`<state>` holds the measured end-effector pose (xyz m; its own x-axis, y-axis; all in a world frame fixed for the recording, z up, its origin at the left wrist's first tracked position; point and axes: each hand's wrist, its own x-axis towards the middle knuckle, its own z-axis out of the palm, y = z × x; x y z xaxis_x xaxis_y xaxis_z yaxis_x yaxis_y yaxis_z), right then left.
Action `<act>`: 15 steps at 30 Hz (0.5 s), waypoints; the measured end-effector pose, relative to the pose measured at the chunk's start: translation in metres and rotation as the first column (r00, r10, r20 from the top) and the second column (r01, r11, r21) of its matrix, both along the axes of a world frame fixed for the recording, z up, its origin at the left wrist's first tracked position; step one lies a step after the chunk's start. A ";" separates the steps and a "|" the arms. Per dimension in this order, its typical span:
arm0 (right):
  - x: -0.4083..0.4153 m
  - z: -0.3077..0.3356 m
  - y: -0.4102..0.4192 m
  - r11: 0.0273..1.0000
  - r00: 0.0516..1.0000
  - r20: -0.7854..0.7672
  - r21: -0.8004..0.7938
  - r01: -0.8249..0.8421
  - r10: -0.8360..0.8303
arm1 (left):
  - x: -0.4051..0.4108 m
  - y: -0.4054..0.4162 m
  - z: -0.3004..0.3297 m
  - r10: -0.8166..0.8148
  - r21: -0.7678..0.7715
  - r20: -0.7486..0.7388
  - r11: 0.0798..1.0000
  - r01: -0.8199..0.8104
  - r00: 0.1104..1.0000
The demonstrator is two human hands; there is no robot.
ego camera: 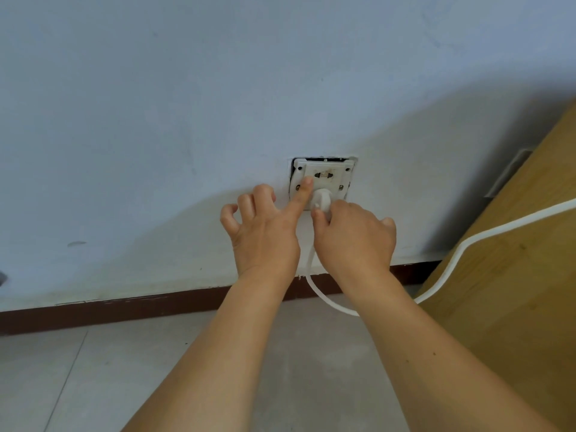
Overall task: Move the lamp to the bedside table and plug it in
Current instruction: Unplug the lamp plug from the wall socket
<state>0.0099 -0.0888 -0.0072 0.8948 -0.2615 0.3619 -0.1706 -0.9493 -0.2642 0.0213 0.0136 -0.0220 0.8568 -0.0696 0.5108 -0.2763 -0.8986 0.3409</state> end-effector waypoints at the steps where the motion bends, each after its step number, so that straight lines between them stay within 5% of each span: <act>1: -0.002 -0.001 0.000 1.000 1.000 0.018 0.000 -0.005 0.005 | 0.000 0.000 0.000 0.003 0.002 -0.002 1.000 -0.003 1.000; 7: -0.025 -0.008 -0.012 0.997 0.996 0.065 0.038 -0.062 0.060 | -0.002 -0.002 0.002 0.009 -0.011 0.005 1.000 -0.009 1.000; 15: -0.036 0.023 -0.020 0.980 0.960 0.268 0.153 -0.130 0.085 | -0.019 -0.013 0.024 -0.120 -0.307 0.026 0.944 0.122 0.992</act>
<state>-0.0260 -0.1088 0.0157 0.8021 -0.2455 0.5445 0.0256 -0.8967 -0.4420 0.0021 0.0002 0.0021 0.8483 -0.0116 0.5295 -0.3799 -0.7098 0.5931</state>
